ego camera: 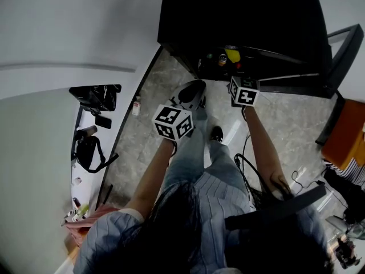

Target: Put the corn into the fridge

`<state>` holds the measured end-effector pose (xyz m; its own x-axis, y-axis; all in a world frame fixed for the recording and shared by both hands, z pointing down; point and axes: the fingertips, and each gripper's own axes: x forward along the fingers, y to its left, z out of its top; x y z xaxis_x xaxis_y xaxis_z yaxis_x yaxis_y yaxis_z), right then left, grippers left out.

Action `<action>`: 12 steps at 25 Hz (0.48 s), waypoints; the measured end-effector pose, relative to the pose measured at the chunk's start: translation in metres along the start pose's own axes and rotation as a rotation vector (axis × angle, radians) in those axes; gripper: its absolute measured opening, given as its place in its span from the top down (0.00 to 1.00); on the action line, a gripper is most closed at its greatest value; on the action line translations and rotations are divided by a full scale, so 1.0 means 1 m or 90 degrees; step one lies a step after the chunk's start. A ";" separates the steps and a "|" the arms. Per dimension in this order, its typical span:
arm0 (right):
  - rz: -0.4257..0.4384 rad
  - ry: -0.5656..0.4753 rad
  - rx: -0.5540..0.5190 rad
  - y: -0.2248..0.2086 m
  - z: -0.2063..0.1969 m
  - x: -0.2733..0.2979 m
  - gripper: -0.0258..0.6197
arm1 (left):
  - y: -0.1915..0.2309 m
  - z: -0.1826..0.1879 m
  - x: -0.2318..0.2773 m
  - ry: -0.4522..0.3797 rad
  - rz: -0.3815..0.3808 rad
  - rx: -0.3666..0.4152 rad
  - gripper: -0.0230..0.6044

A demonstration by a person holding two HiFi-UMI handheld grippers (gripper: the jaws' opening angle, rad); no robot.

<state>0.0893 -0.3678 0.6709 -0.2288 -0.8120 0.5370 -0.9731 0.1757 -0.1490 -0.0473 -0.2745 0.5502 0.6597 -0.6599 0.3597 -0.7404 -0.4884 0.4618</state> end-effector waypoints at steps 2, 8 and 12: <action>-0.008 0.025 -0.001 -0.002 -0.014 0.001 0.57 | -0.001 -0.001 0.000 0.003 -0.001 0.000 0.90; -0.041 0.035 -0.006 -0.006 -0.024 0.006 0.83 | 0.001 -0.005 -0.001 0.008 0.002 -0.002 0.90; -0.041 0.036 0.001 -0.006 -0.022 0.010 0.83 | 0.007 -0.005 -0.002 0.009 0.007 -0.007 0.90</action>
<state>0.0918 -0.3649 0.6955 -0.1670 -0.7887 0.5917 -0.9858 0.1233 -0.1138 -0.0526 -0.2738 0.5567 0.6530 -0.6572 0.3763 -0.7465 -0.4749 0.4661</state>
